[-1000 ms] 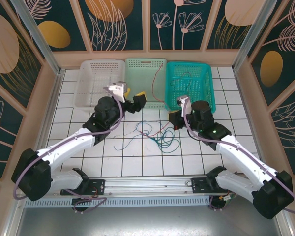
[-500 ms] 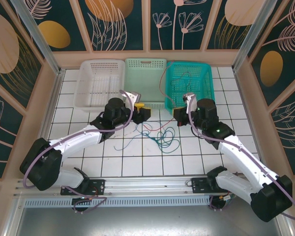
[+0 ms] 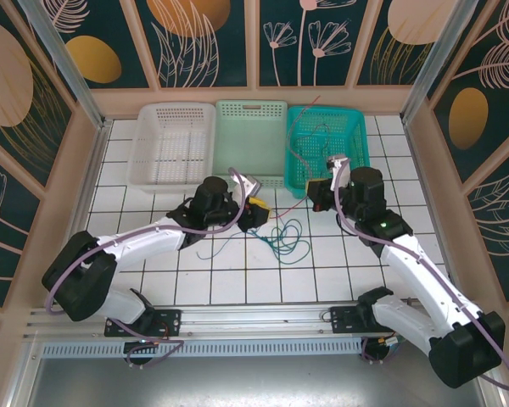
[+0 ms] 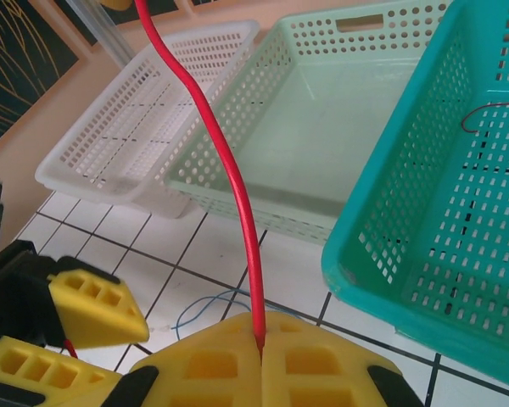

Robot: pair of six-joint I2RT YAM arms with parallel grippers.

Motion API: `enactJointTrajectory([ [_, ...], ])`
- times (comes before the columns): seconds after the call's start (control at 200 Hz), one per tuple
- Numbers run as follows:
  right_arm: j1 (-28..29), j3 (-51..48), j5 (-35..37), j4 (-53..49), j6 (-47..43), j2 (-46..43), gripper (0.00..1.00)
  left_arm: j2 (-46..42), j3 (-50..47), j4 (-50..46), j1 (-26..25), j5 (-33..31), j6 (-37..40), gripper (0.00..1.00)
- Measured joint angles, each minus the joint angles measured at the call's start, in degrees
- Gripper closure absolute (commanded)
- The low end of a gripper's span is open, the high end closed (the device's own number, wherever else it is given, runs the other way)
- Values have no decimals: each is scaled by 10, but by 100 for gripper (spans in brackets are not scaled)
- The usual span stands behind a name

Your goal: Untangle the cables

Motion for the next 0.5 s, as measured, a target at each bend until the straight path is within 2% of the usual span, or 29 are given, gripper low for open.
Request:
enactJointTrajectory([
  [0.065, -4, 0, 0, 2, 8, -2, 100, 3, 0, 1, -4, 2, -2, 79],
  [0.17, -7, 0, 0, 15, 23, -2, 100, 9, 0, 9, -11, 4, -6, 100],
  [0.5, -19, -26, 4, 108, 109, -10, 100, 27, -5, 73, -23, -18, -68, 100],
])
